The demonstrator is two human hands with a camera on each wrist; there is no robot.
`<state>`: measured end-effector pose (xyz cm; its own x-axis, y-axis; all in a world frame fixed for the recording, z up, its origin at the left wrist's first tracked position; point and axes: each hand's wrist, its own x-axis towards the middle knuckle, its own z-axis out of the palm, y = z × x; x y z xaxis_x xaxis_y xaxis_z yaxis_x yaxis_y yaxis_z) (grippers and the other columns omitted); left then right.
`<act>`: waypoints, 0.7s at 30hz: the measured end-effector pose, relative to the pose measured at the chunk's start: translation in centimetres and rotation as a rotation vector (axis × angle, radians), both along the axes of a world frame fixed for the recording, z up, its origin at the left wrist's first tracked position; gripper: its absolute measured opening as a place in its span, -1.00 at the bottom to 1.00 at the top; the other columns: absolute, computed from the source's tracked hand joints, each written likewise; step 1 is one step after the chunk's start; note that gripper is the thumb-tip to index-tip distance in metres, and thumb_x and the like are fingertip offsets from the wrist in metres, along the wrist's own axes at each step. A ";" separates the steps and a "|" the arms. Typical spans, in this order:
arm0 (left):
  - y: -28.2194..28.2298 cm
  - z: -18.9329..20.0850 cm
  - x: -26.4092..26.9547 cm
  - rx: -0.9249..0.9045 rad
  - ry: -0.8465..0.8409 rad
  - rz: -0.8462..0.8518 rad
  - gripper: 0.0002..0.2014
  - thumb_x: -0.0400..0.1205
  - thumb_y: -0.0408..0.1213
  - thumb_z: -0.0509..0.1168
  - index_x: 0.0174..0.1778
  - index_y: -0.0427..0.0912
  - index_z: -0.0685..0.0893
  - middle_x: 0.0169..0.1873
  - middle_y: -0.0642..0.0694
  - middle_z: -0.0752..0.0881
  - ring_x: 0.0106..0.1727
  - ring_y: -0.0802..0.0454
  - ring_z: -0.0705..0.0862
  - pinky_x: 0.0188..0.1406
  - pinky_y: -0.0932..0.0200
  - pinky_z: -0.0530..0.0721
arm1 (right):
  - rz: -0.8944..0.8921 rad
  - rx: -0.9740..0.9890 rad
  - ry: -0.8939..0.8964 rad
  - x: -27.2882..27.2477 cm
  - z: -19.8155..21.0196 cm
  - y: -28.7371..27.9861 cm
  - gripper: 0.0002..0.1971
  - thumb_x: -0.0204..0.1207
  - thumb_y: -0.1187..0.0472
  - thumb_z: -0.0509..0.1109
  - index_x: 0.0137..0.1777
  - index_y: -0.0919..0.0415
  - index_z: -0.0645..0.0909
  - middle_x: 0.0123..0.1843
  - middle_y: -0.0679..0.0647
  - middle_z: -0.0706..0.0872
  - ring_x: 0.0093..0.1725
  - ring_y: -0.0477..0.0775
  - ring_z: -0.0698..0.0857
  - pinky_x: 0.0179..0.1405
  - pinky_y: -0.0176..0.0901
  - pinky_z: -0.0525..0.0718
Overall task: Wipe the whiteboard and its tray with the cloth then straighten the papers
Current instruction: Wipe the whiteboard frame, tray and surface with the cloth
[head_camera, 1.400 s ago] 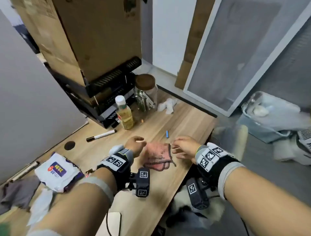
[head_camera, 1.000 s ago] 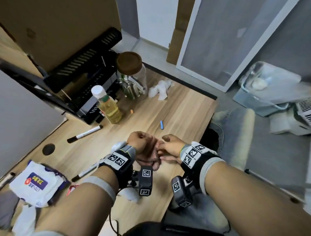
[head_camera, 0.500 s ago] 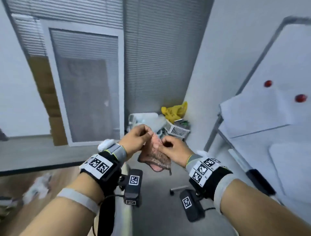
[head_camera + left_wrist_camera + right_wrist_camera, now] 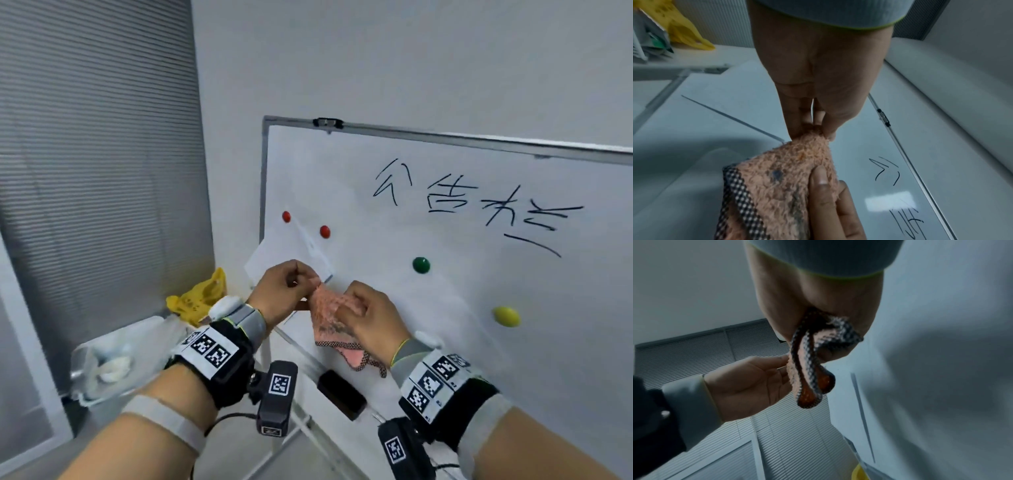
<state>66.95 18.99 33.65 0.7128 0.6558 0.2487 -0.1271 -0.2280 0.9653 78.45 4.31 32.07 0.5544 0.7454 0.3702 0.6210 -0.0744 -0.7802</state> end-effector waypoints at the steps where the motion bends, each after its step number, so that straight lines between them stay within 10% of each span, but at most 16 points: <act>1: -0.2 0.3 0.8 0.008 0.014 -0.009 -0.95 0.64 -0.44 0.37 -0.08 -0.36 0.68 -0.31 -0.18 0.73 -0.27 -0.01 0.71 -0.29 0.12 0.77 | -0.026 -0.007 -0.038 0.7 0.1 -0.1 -0.69 0.46 0.25 0.49 -0.34 -0.16 0.49 -0.42 -0.12 0.61 -0.40 -0.12 0.56 -0.35 -0.20 0.51; 10: 7.2 4.9 7.0 0.087 -0.142 0.057 -0.91 0.68 -0.40 0.28 -0.02 -0.34 0.67 -0.21 -0.17 0.70 -0.24 -0.02 0.69 -0.21 0.13 0.76 | -0.103 0.054 -0.140 2.7 4.4 2.1 -0.69 0.46 0.49 0.31 -0.03 0.01 0.52 -0.44 -0.08 0.60 -0.52 -0.20 0.55 -0.51 -0.37 0.52; 16: 14.4 9.7 9.8 0.337 -0.344 0.194 -0.86 0.61 -0.39 0.27 -0.01 -0.06 0.63 -0.02 -0.04 0.64 -0.02 0.04 0.64 -0.10 -0.15 0.72 | -0.307 0.166 -0.393 3.1 11.1 5.9 -0.84 0.42 0.34 0.33 -0.03 0.14 0.59 -0.09 0.03 0.64 -0.21 -0.17 0.67 -0.37 -0.52 0.53; 21: 19.6 13.7 11.1 0.645 -0.464 0.268 -0.59 0.59 -0.37 0.19 0.34 0.04 0.61 0.33 -0.08 0.43 0.43 -0.06 0.43 0.49 0.09 0.47 | -0.511 0.245 -0.822 3.3 16.9 9.9 -0.68 0.42 -0.01 0.17 -0.16 0.22 0.63 -0.09 -0.03 0.49 -0.26 -0.04 0.48 -0.33 -0.21 0.40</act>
